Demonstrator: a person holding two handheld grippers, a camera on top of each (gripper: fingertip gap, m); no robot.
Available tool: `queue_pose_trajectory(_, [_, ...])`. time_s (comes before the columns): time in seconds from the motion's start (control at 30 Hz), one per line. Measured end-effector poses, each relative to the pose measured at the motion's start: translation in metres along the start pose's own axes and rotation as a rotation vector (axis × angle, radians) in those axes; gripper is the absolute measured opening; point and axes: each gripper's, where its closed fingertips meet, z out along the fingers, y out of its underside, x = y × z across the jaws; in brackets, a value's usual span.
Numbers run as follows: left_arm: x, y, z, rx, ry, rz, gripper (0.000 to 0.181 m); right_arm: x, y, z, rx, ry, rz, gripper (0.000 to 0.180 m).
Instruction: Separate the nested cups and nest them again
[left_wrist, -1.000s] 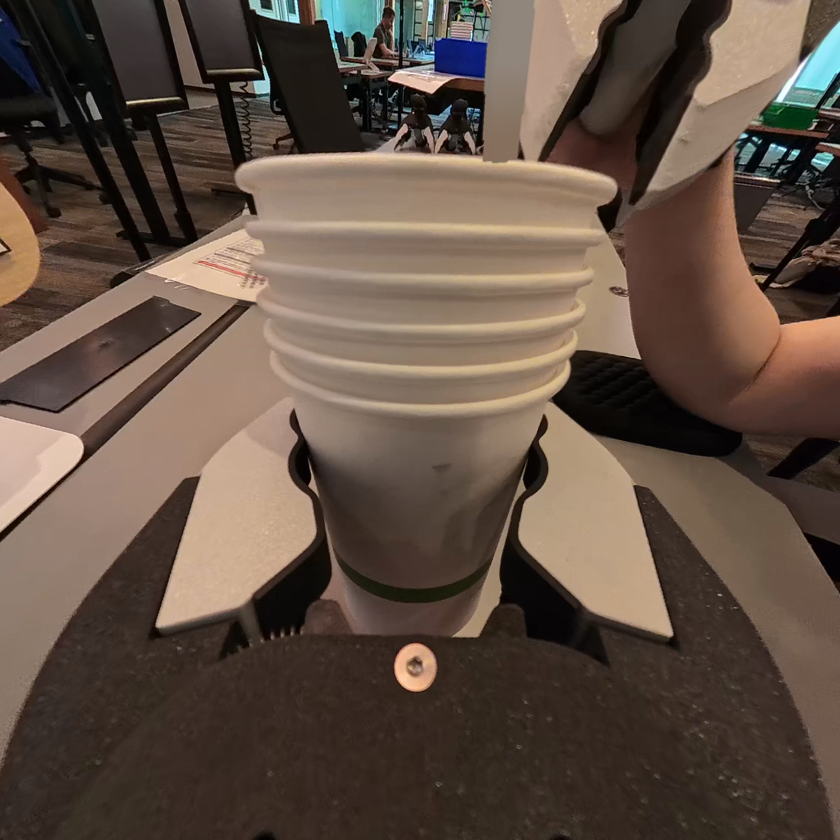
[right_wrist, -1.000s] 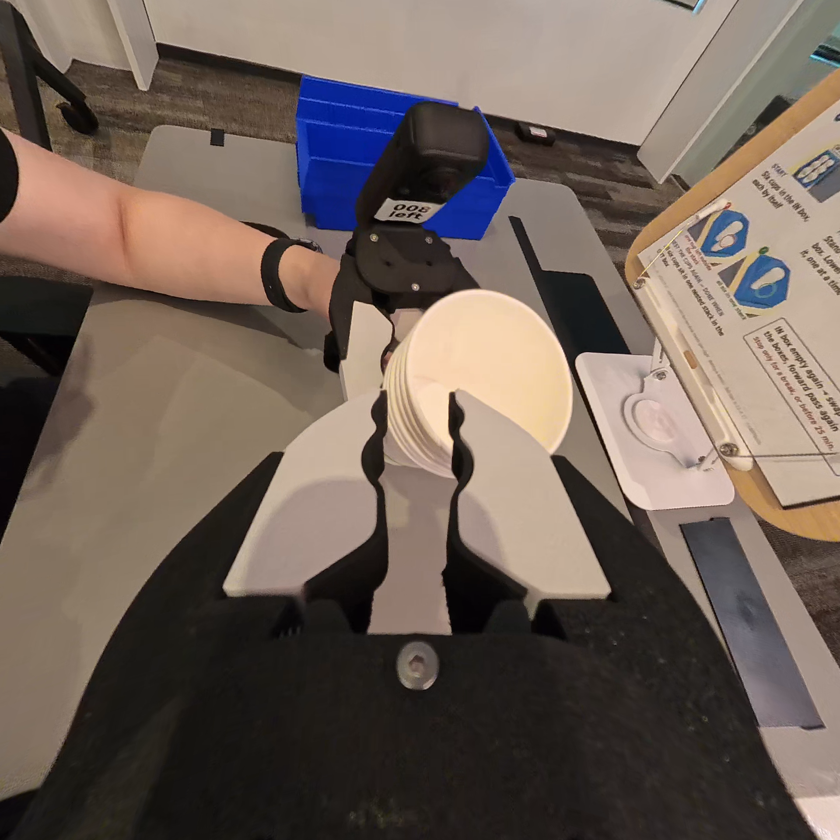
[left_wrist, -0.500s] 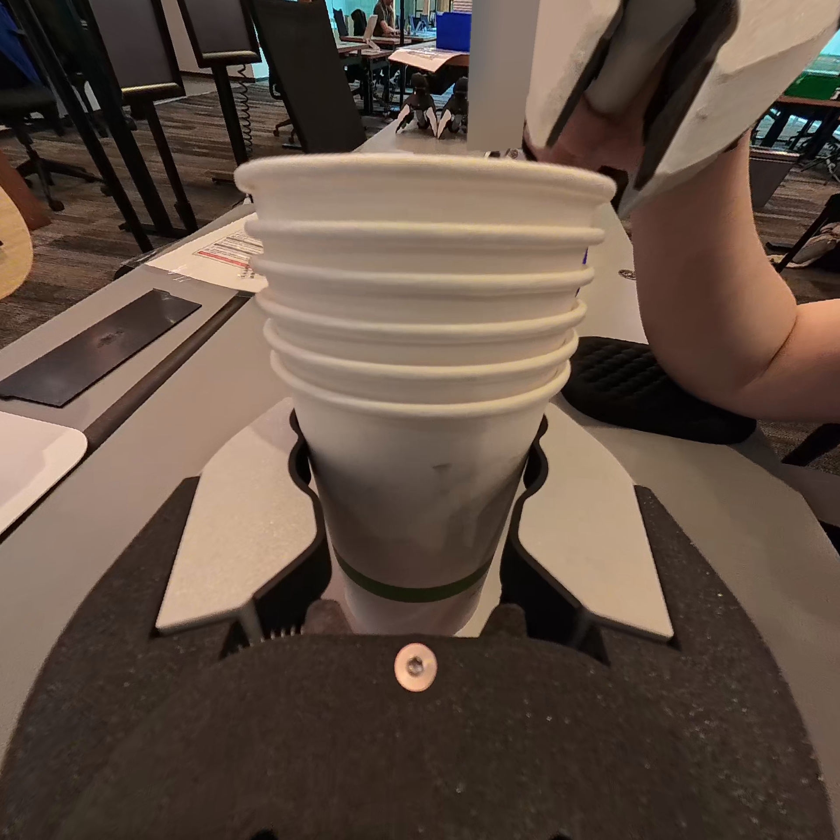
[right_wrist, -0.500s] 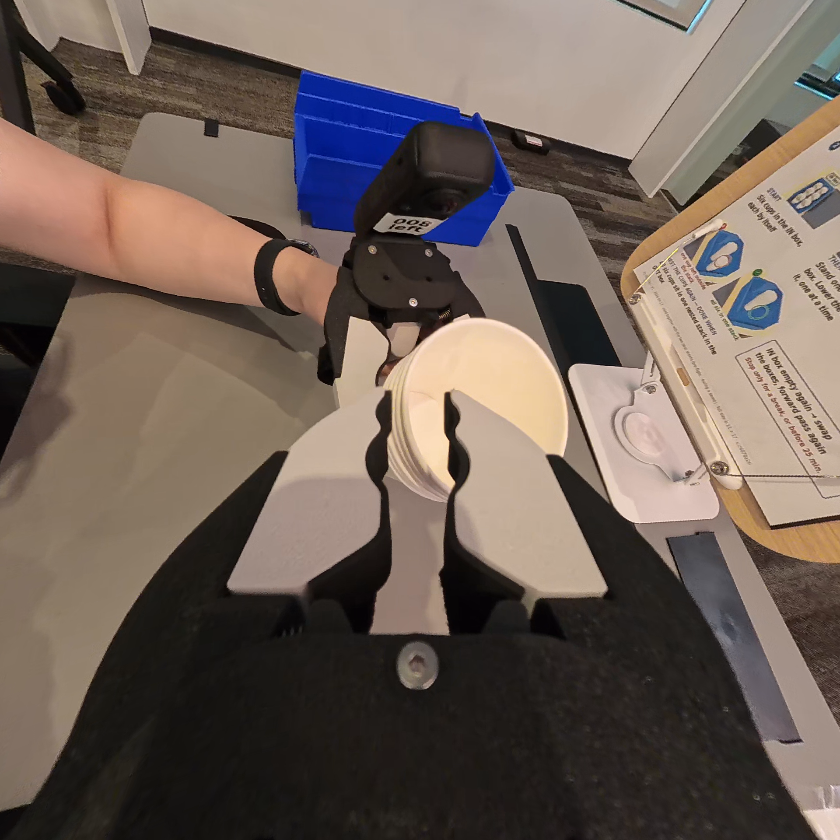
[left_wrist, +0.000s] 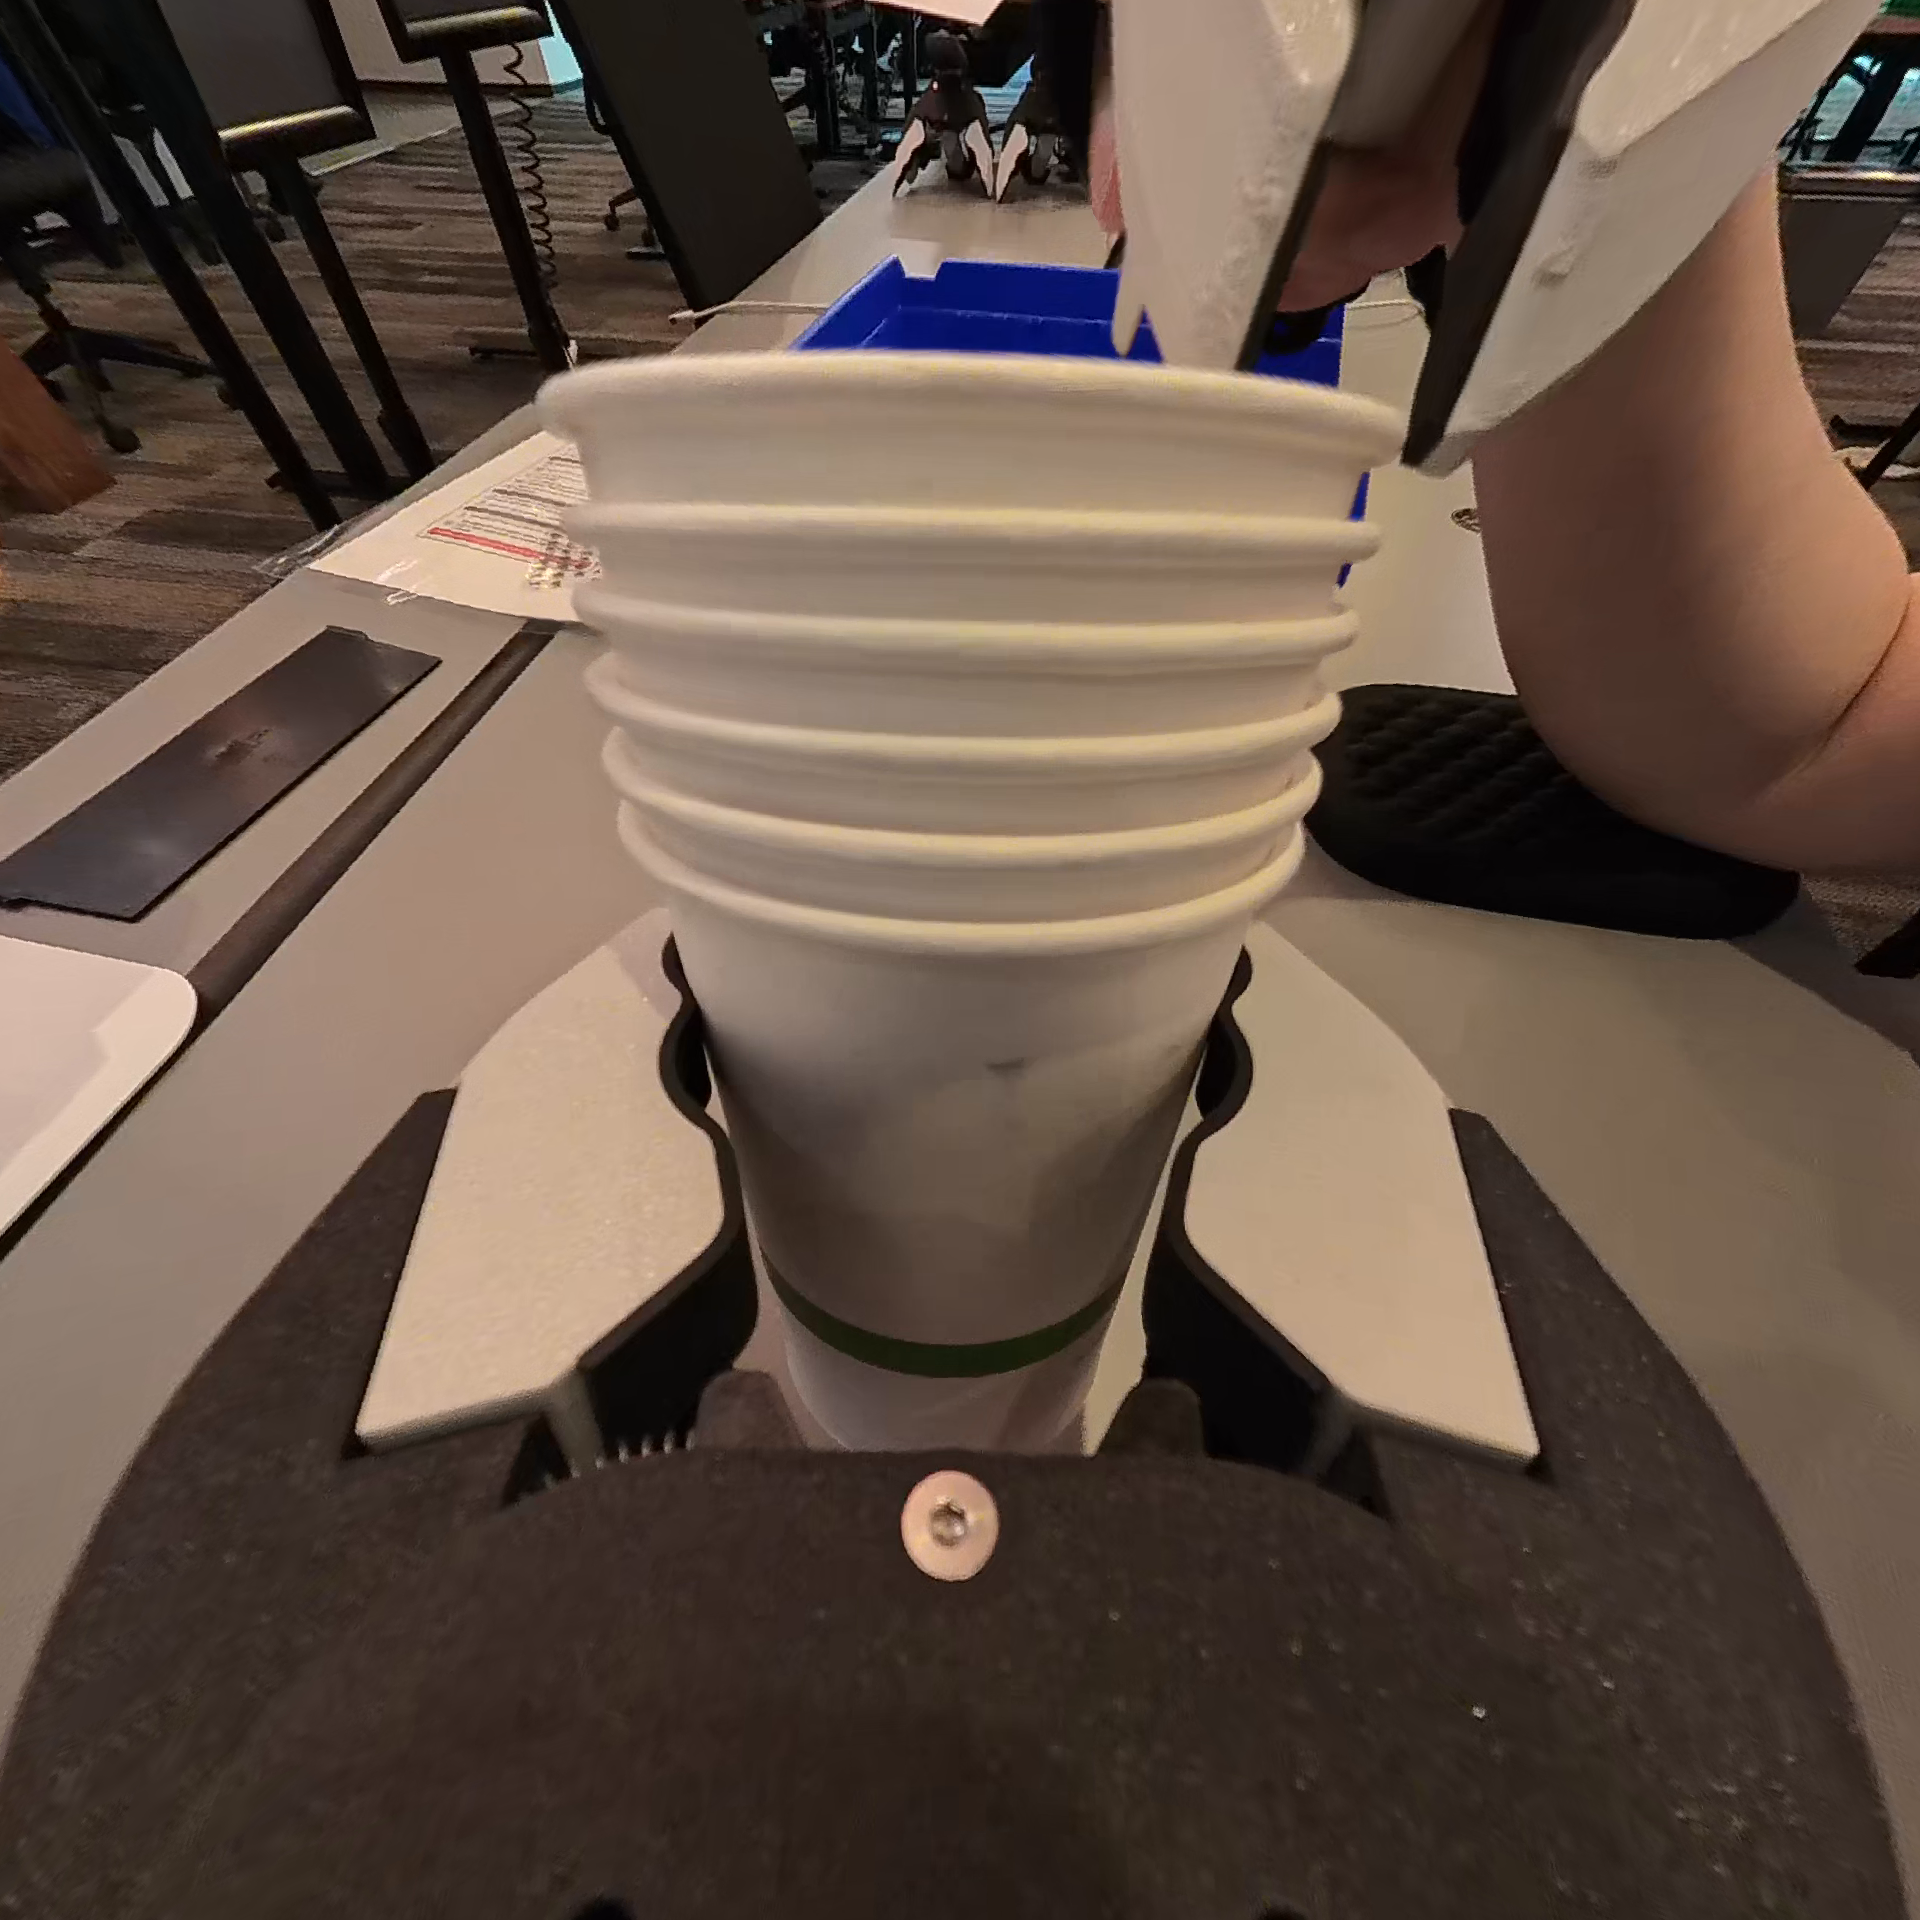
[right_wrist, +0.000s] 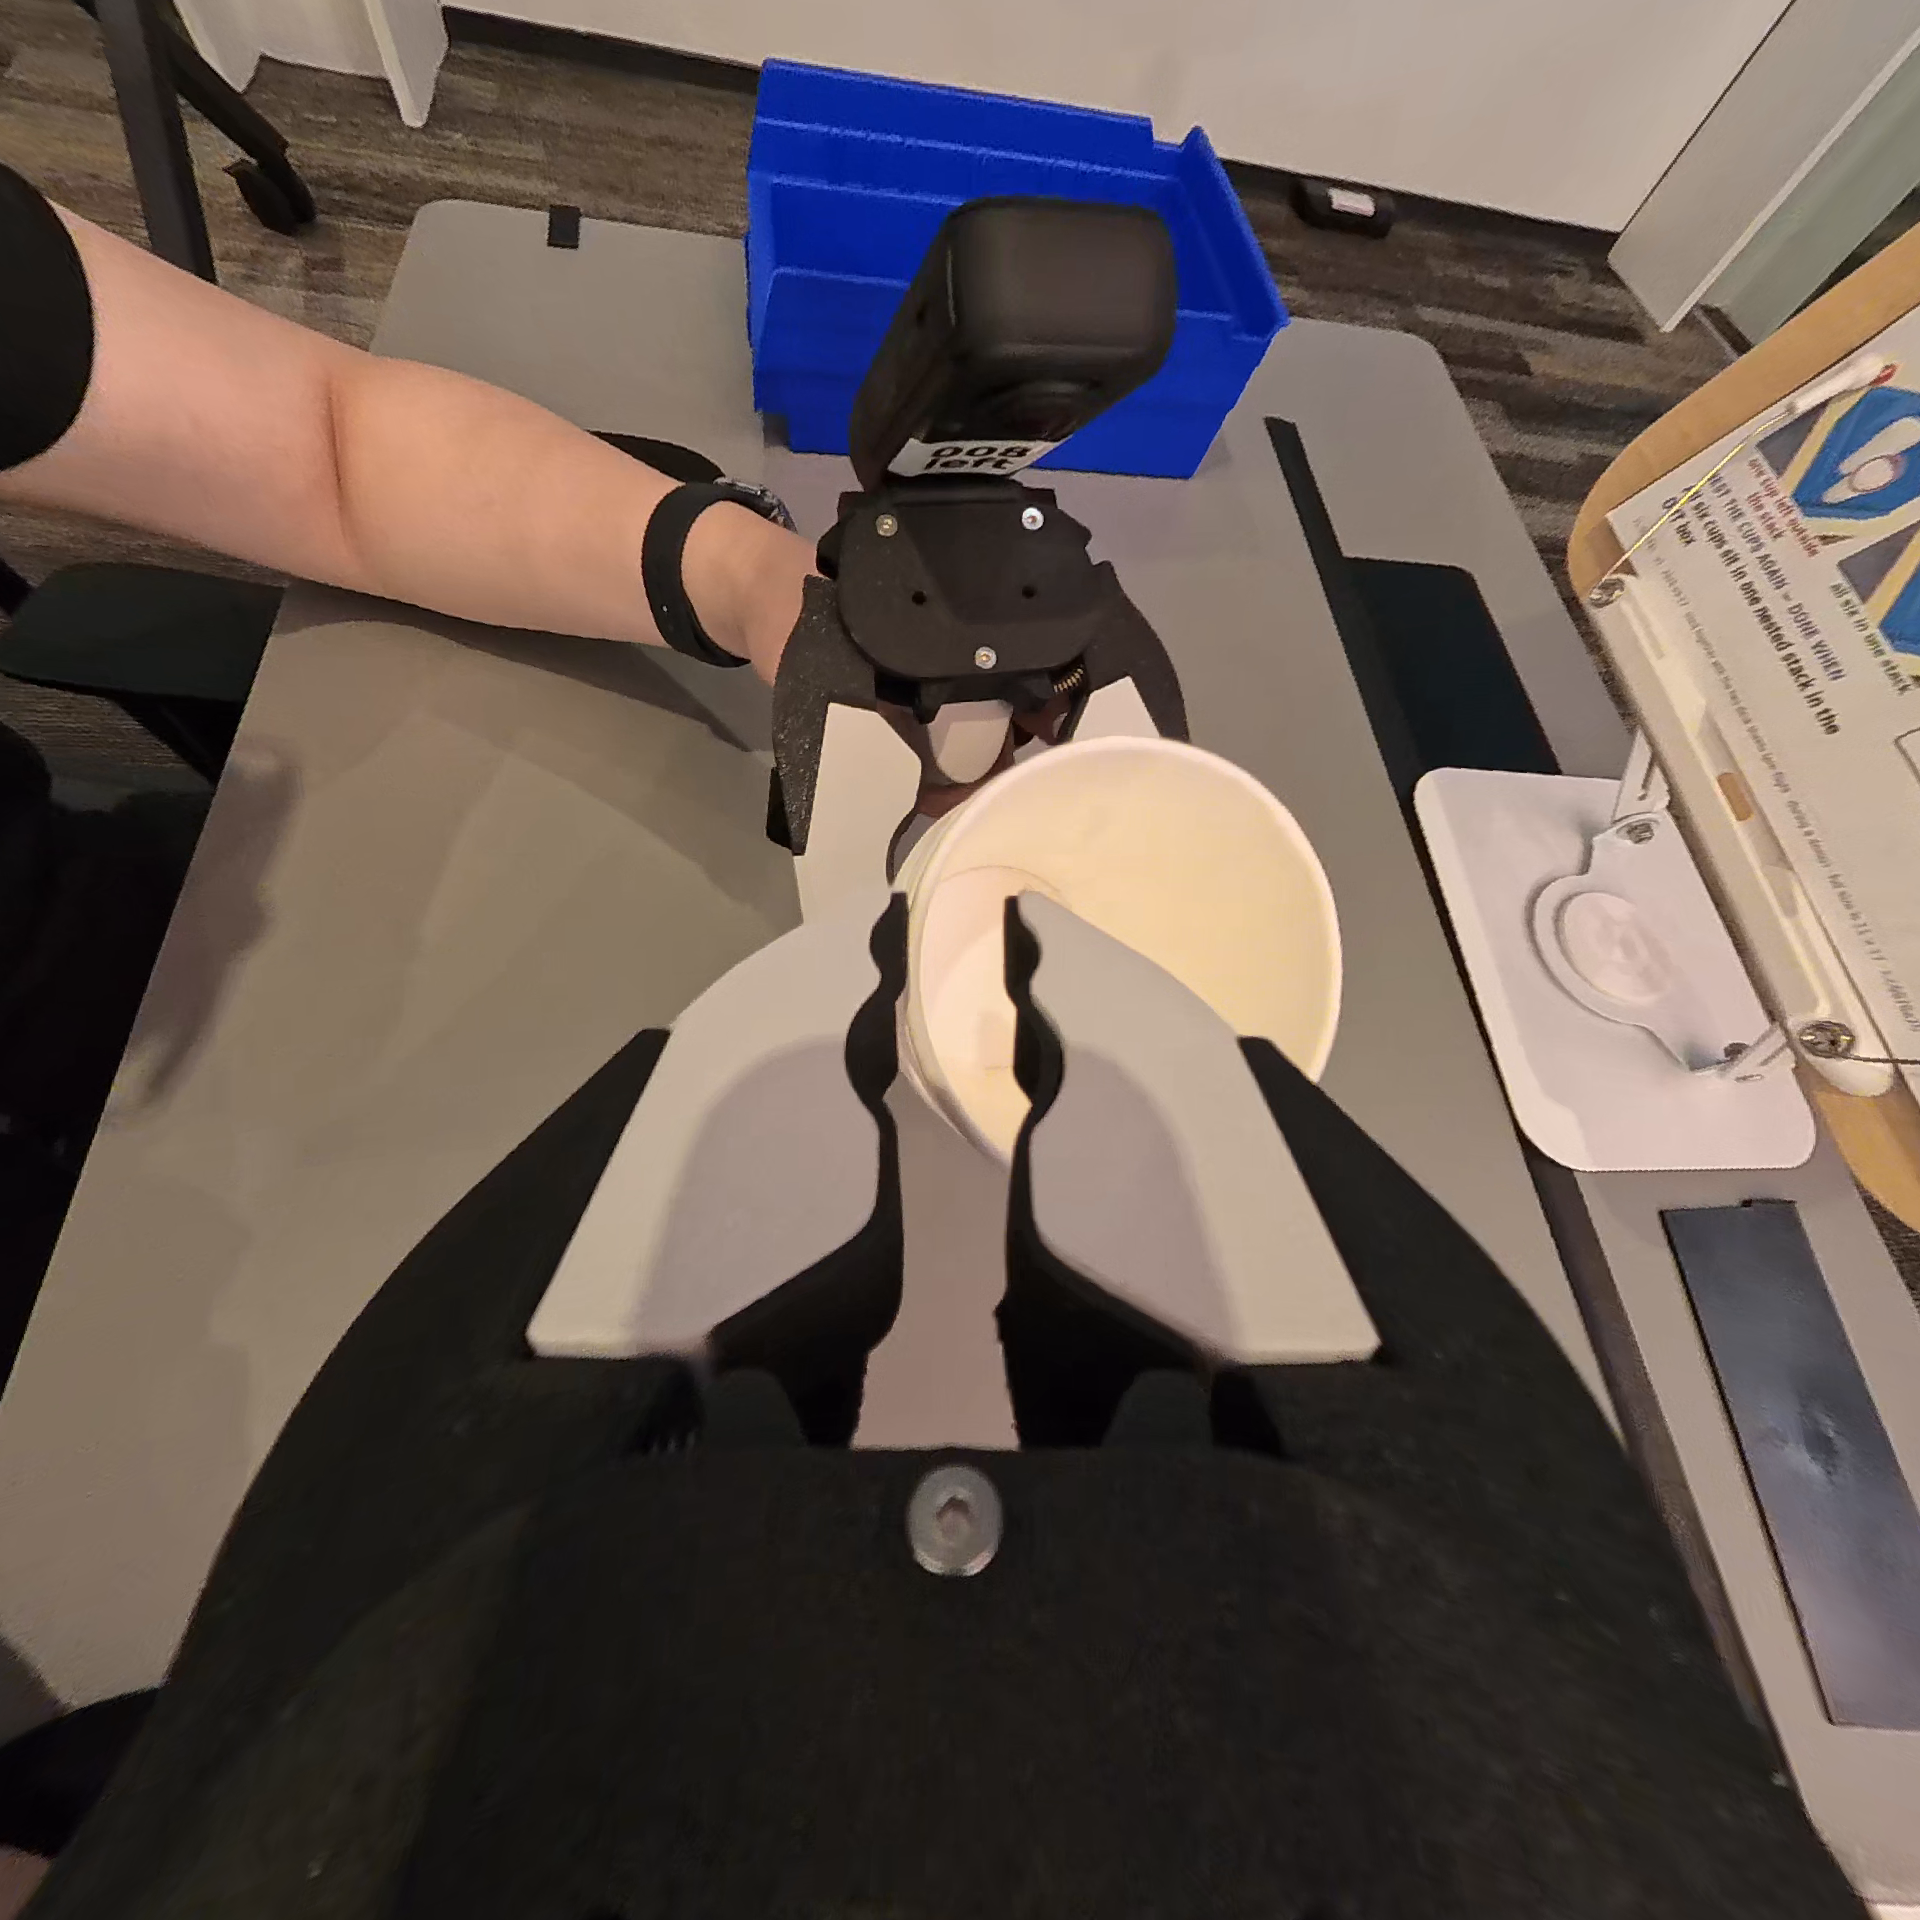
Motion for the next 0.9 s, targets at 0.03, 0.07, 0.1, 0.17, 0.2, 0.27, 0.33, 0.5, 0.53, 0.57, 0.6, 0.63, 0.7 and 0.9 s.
queue_pose_trajectory(0.03, [0.000,0.001,0.000,-0.002,-0.001,0.002,0.093,-0.001,0.002,0.000,-0.009,-0.010,0.006,0.015])
queue_pose_trajectory(0.07, [0.000,0.001,0.000,-0.004,-0.002,0.002,0.093,-0.002,0.004,0.001,-0.021,-0.019,0.012,0.015])
queue_pose_trajectory(0.1, [0.000,0.001,0.000,-0.005,-0.002,0.002,0.093,-0.002,0.007,0.002,-0.034,-0.028,0.019,0.015])
queue_pose_trajectory(0.17, [-0.001,0.002,0.001,-0.009,-0.007,0.001,0.093,-0.003,0.009,0.002,-0.039,-0.047,0.030,0.010])
queue_pose_trajectory(0.2, [-0.002,0.002,0.000,-0.006,-0.007,-0.004,0.093,-0.006,0.008,0.003,-0.035,-0.066,0.039,0.005])
queue_pose_trajectory(0.27, [-0.002,0.002,0.000,-0.008,-0.008,-0.004,0.093,-0.006,0.009,0.003,-0.035,-0.079,0.064,0.003])
queue_pose_trajectory(0.33, [-0.003,0.003,0.000,-0.015,-0.014,0.003,0.093,-0.006,0.010,0.004,-0.040,-0.091,0.091,0.003])
queue_pose_trajectory(0.5, [-0.002,0.005,0.002,-0.029,-0.013,0.010,0.093,-0.008,0.014,0.004,-0.051,-0.115,0.106,0.003])
queue_pose_trajectory(0.53, [-0.002,0.006,0.002,-0.031,-0.013,0.009,0.093,-0.008,0.014,0.004,-0.057,-0.113,0.110,0.003])
queue_pose_trajectory(0.57, [-0.002,0.006,0.002,-0.031,-0.011,0.005,0.093,-0.008,0.014,0.004,-0.062,-0.111,0.118,0.003])
queue_pose_trajectory(0.6, [-0.002,0.005,0.002,-0.030,-0.009,0.002,0.093,-0.008,0.014,0.004,-0.068,-0.108,0.128,0.003])
queue_pose_trajectory(0.63, [-0.002,0.005,0.002,-0.030,-0.009,0.000,0.093,-0.007,0.014,0.003,-0.074,-0.102,0.137,0.003])
queue_pose_trajectory(0.7, [-0.002,0.003,0.001,-0.024,-0.008,-0.001,0.093,-0.007,0.012,0.002,-0.077,-0.088,0.144,0.002])
queue_pose_trajectory(0.9, [-0.002,0.004,-0.001,-0.039,-0.014,0.014,0.093,-0.004,-0.001,-0.012,-0.047,-0.019,0.157,0.002])
